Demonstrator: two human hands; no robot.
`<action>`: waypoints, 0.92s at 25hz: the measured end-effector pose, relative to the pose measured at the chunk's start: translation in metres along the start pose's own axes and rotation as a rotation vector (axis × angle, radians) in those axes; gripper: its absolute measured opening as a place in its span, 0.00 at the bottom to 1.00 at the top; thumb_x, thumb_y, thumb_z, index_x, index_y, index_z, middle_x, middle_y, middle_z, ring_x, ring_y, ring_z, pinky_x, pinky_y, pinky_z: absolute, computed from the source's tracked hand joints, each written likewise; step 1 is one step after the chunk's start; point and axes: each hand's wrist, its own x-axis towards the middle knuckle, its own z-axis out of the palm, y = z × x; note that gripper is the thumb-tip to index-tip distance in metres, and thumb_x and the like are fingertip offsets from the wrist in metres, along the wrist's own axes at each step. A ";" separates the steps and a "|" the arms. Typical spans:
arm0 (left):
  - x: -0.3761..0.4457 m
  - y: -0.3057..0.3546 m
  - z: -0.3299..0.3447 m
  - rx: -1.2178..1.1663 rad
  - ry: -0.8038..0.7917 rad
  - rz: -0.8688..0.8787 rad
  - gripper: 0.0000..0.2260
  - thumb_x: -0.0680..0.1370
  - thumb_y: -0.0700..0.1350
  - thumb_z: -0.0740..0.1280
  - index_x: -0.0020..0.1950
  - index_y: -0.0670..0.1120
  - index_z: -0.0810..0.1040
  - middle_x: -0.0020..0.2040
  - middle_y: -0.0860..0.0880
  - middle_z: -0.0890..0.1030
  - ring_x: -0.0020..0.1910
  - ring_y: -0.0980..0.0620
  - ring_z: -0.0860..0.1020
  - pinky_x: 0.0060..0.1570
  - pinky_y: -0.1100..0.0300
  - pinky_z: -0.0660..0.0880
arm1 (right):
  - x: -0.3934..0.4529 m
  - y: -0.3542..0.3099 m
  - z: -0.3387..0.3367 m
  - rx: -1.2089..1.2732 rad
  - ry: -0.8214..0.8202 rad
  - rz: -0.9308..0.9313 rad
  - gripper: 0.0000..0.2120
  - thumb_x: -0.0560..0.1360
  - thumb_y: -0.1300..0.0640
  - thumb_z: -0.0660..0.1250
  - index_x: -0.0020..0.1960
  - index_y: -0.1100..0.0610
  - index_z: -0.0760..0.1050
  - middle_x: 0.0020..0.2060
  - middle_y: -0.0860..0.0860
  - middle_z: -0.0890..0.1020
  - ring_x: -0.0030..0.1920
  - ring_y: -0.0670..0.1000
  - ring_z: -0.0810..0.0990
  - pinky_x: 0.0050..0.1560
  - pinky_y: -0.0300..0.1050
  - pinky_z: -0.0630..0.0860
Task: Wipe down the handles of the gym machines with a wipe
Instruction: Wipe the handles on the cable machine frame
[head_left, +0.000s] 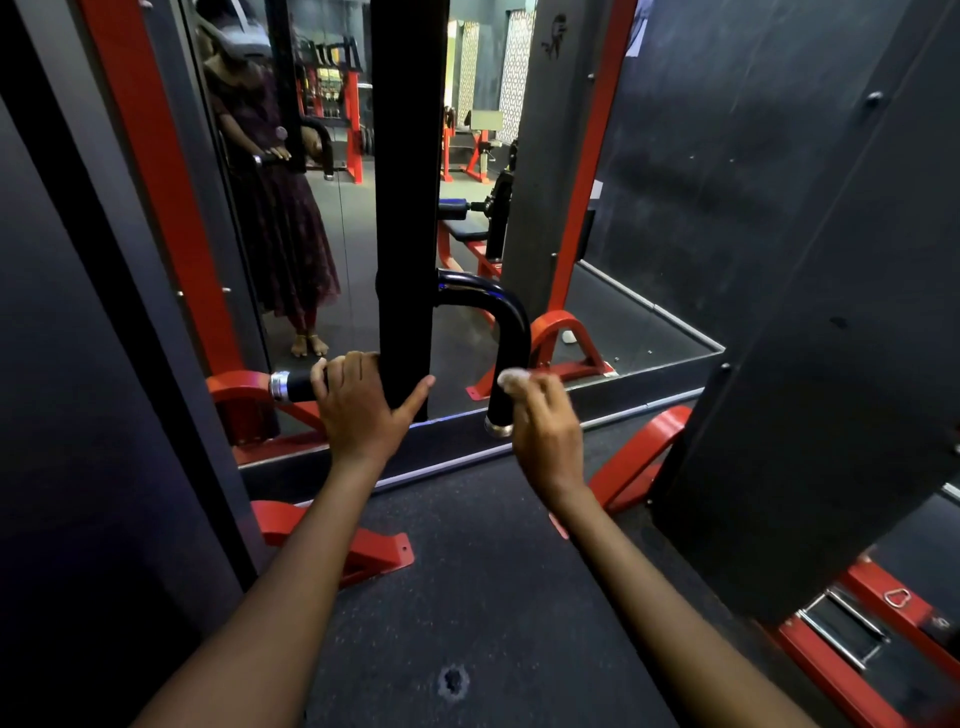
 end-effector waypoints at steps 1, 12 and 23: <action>-0.001 0.000 0.000 0.005 0.000 0.002 0.29 0.72 0.66 0.60 0.49 0.39 0.74 0.42 0.41 0.77 0.45 0.40 0.75 0.60 0.43 0.65 | 0.015 -0.002 -0.004 0.055 0.063 0.072 0.10 0.72 0.66 0.62 0.51 0.61 0.78 0.45 0.55 0.76 0.45 0.48 0.75 0.44 0.36 0.72; -0.001 0.001 0.002 0.005 -0.005 -0.006 0.29 0.72 0.67 0.59 0.48 0.40 0.75 0.43 0.41 0.77 0.46 0.40 0.75 0.61 0.44 0.63 | -0.042 0.011 0.049 1.226 0.118 1.380 0.10 0.76 0.73 0.57 0.50 0.62 0.74 0.38 0.54 0.82 0.38 0.47 0.81 0.45 0.40 0.79; -0.002 0.002 0.001 0.000 -0.009 -0.005 0.29 0.72 0.67 0.60 0.49 0.39 0.74 0.43 0.41 0.77 0.46 0.40 0.75 0.60 0.43 0.65 | -0.018 -0.001 0.019 1.694 0.178 1.675 0.12 0.63 0.76 0.56 0.44 0.74 0.72 0.35 0.69 0.80 0.32 0.65 0.82 0.41 0.57 0.78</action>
